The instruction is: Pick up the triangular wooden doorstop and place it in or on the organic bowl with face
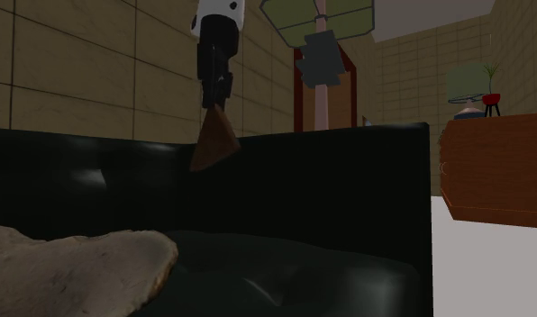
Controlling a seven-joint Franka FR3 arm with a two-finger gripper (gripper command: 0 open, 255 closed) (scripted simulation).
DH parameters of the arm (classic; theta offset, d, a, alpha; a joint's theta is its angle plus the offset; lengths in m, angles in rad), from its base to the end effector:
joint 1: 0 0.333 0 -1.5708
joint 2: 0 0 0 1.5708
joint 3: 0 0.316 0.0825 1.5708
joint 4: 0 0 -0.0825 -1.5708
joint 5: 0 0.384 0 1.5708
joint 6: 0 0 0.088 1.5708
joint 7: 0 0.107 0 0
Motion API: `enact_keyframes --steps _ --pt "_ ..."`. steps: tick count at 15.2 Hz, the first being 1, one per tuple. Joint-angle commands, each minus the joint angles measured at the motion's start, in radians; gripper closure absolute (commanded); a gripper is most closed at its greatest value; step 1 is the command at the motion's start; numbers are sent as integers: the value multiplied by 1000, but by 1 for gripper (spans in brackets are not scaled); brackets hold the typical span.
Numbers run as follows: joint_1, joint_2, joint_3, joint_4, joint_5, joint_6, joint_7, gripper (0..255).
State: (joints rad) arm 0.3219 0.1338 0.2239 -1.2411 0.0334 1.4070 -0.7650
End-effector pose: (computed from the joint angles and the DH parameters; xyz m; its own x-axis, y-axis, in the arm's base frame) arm 0.4952 0.2918 0.6886 0.2537 0.9648 0.0689 0.9673 -0.2529 -0.0203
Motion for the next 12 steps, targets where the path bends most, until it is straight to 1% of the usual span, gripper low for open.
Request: enact_keyframes --steps 1,4,8,12 --pt "5 22 3 58 -5 -37 7 255" --pt "11 54 5 141 -13 -88 14 255" --pt "27 -92 23 -33 18 -54 59 255" --pt "49 -213 45 -157 48 -43 109 255"
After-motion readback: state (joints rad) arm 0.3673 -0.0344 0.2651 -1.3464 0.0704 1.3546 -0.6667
